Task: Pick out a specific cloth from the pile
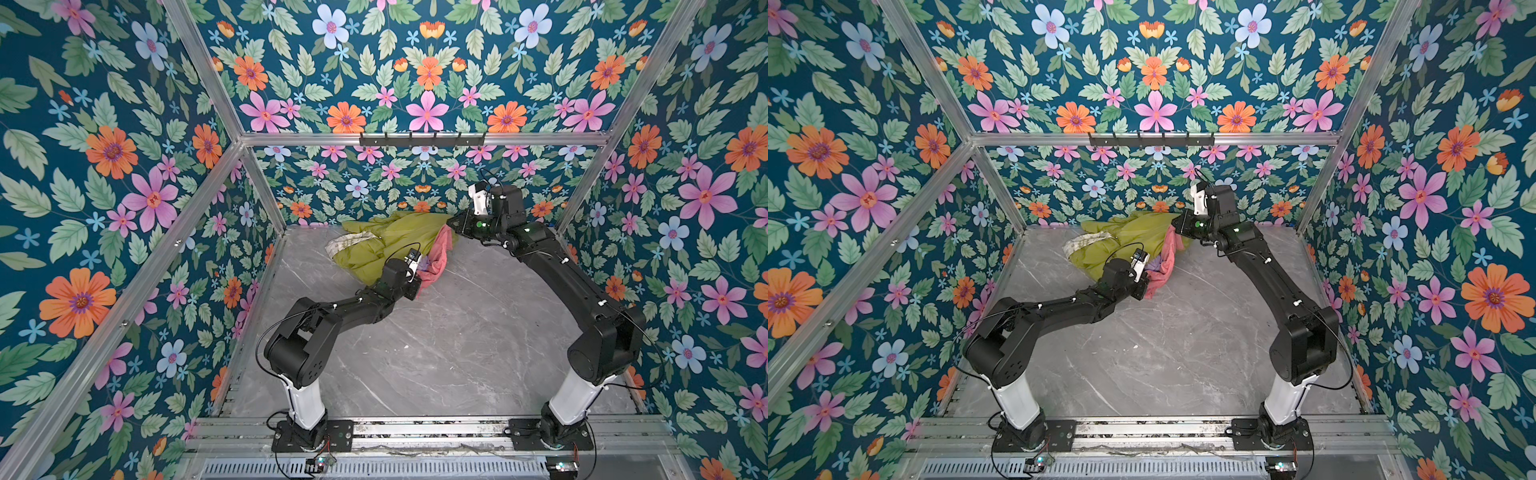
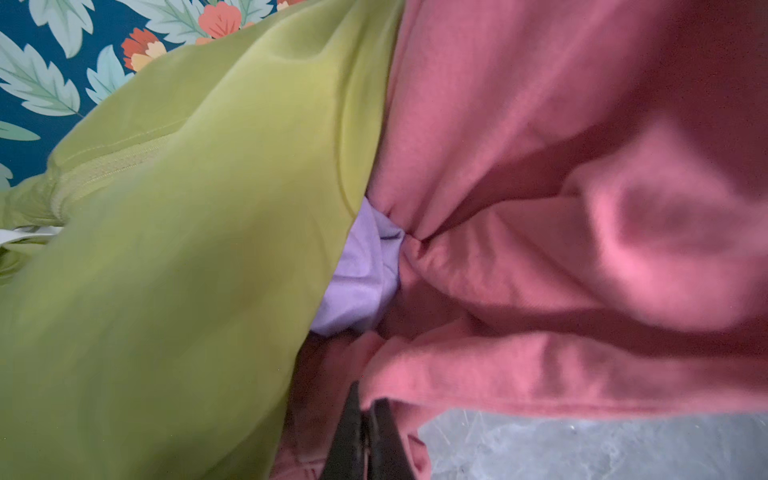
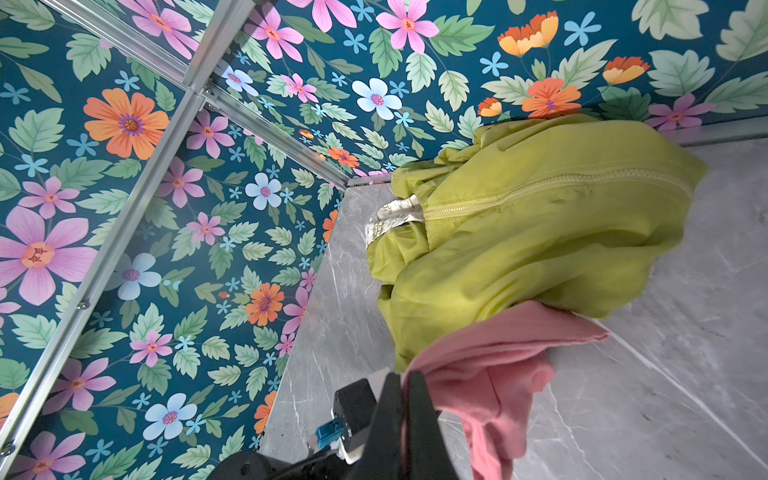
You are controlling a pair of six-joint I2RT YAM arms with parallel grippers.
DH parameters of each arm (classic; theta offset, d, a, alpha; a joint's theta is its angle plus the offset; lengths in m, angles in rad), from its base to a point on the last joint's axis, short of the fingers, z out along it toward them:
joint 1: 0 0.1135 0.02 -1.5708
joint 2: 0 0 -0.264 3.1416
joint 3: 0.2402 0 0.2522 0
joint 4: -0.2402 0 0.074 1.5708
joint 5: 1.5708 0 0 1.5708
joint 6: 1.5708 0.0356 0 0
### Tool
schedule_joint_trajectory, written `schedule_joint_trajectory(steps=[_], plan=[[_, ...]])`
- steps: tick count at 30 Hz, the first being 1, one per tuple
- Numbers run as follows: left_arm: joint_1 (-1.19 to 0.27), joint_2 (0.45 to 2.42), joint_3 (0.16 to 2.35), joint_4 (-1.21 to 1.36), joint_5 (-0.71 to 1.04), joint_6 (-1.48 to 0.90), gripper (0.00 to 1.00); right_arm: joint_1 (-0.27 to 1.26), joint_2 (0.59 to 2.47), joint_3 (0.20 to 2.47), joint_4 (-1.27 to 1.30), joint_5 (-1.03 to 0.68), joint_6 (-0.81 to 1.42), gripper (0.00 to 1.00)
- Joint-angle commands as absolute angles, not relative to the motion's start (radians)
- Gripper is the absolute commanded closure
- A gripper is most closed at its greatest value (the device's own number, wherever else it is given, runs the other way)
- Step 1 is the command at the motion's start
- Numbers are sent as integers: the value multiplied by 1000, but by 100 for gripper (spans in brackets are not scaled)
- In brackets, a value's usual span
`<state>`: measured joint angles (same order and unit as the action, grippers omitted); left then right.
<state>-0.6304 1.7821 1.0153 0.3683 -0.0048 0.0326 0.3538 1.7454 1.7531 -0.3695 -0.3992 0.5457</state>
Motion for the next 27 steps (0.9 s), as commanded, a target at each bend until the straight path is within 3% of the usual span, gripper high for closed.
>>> schedule_joint_trajectory(steps=[1, 27], plan=[[-629, 1757, 1015, 355, -34, 43, 100, 354, 1741, 1762, -310, -408, 543, 100], [-583, 1540, 1106, 314, -29, 56, 100, 348, 1809, 1808, -342, -374, 561, 100]])
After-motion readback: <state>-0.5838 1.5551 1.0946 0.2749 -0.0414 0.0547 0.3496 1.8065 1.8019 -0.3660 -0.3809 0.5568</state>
